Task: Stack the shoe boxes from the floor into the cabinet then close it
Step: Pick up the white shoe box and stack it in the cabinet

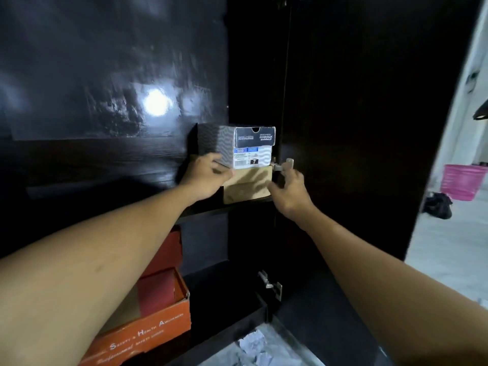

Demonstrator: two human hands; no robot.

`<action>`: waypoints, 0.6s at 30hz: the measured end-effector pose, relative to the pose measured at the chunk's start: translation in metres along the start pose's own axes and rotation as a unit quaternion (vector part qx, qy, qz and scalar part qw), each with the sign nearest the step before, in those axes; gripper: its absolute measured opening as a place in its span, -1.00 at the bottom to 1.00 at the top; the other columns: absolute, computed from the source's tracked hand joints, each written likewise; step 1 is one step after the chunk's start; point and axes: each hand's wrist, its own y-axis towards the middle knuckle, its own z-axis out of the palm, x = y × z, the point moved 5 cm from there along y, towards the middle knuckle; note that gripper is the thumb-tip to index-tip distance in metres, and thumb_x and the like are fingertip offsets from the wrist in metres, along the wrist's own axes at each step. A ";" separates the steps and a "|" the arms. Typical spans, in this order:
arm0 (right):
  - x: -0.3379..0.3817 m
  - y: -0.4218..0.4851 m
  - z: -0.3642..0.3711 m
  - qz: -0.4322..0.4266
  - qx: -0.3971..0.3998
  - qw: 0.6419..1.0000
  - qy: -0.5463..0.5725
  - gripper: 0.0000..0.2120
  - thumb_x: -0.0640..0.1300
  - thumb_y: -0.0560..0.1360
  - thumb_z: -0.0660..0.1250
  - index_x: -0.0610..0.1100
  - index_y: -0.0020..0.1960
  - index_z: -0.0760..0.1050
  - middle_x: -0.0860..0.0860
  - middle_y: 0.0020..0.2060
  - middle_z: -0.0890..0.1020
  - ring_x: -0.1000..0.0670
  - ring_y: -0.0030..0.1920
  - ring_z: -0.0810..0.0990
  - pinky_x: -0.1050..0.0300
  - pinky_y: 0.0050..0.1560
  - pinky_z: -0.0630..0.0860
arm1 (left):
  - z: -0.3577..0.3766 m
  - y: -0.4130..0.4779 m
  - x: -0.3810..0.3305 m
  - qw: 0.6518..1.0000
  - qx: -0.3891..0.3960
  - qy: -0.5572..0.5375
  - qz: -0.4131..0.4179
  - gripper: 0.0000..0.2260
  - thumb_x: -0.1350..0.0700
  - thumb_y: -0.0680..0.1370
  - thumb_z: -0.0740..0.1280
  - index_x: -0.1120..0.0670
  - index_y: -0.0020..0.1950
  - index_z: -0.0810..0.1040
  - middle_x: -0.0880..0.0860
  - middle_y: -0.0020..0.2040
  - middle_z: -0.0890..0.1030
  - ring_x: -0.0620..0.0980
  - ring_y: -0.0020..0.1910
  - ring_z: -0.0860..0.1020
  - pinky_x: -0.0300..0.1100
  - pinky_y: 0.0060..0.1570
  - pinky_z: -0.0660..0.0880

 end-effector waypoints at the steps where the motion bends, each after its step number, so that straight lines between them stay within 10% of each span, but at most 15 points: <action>1: 0.000 -0.017 -0.008 0.010 -0.003 1.000 -0.005 -0.33 -0.04 0.58 0.34 -0.11 0.58 0.13 -0.16 0.52 0.17 -0.14 0.52 0.22 0.05 0.51 0.17 | -0.006 -0.014 -0.005 1.000 0.000 0.020 0.003 -0.49 -0.01 0.49 0.50 0.09 0.38 0.51 -0.01 0.08 0.60 -0.02 0.15 0.59 -0.25 0.12 0.43; 8: -0.012 -0.143 -0.096 0.118 0.019 0.990 -0.070 -0.24 0.08 0.57 0.34 -0.09 0.61 0.03 -0.13 0.56 0.09 -0.21 0.51 0.23 -0.09 0.50 0.25 | -0.008 -0.121 -0.053 0.996 0.067 0.053 -0.029 -0.43 -0.11 0.44 0.52 0.09 0.38 0.53 0.11 0.22 0.64 0.08 0.18 0.60 -0.15 0.18 0.48; 18: -0.062 -0.315 -0.327 0.256 -0.147 0.938 -0.182 -0.26 0.05 0.57 0.34 -0.19 0.59 0.10 -0.23 0.51 0.22 -0.24 0.48 0.28 -0.09 0.48 0.26 | 0.089 -0.278 -0.155 0.979 0.203 0.031 -0.005 -0.34 -0.29 0.46 0.42 -0.01 0.46 0.41 0.04 0.32 0.57 0.08 0.27 0.55 -0.06 0.20 0.50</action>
